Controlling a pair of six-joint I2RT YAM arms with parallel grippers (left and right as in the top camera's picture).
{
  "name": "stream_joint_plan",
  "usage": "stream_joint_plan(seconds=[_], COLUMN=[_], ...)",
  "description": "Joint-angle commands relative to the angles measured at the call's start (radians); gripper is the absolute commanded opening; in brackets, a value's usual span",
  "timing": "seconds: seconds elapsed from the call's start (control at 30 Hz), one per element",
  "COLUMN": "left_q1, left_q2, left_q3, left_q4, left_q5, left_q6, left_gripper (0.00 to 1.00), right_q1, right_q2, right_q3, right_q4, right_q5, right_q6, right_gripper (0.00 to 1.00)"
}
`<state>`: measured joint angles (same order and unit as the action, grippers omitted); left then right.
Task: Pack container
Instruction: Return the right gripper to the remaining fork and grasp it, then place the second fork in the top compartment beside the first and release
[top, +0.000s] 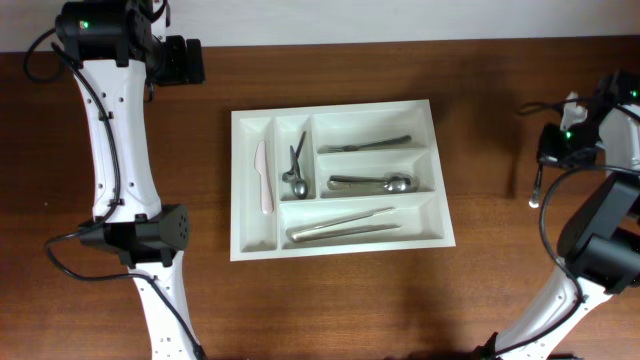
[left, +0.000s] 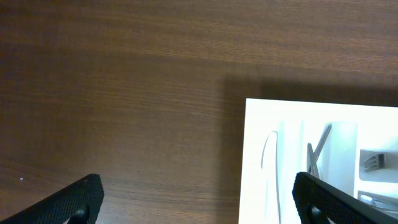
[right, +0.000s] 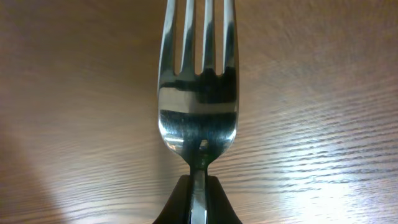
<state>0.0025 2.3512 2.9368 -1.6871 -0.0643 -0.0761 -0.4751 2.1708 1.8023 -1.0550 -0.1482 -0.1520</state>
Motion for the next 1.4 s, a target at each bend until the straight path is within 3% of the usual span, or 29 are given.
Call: stream_joint_plan(seconds=[0.0, 0.17, 0.43, 0.73, 0.9, 1.13, 1.37], left_q1=[0.0, 0.0, 0.0, 0.0, 0.0, 0.0, 0.0], left_q2=[-0.006, -0.006, -0.006, -0.006, -0.006, -0.006, -0.006], left_q3=[0.013, 0.013, 0.013, 0.013, 0.013, 0.013, 0.013], left_q4=[0.0, 0.0, 0.0, 0.0, 0.0, 0.0, 0.0], left_q5=[-0.004, -0.004, -0.004, -0.004, -0.004, -0.004, -0.004], left_q6=[-0.01, -0.01, -0.01, -0.01, -0.01, -0.01, -0.01], left_gripper=[0.99, 0.99, 0.99, 0.99, 0.99, 0.99, 0.99], right_q1=[0.087, 0.204, 0.407, 0.616, 0.706, 0.765, 0.766], right_q2=[-0.101, -0.145, -0.164, -0.164, -0.164, -0.151, -0.101], right_q3=[0.033, 0.034, 0.034, 0.034, 0.034, 0.034, 0.032], right_q4=[-0.004, -0.002, 0.051, 0.254, 0.305, 0.304, 0.303], right_q5=[-0.043, -0.047, -0.066, -0.024, 0.147, 0.314, 0.31], right_q6=[0.043, 0.153, 0.444, 0.874, 1.179, 1.489, 1.617], right_gripper=[0.04, 0.04, 0.04, 0.04, 0.04, 0.04, 0.04])
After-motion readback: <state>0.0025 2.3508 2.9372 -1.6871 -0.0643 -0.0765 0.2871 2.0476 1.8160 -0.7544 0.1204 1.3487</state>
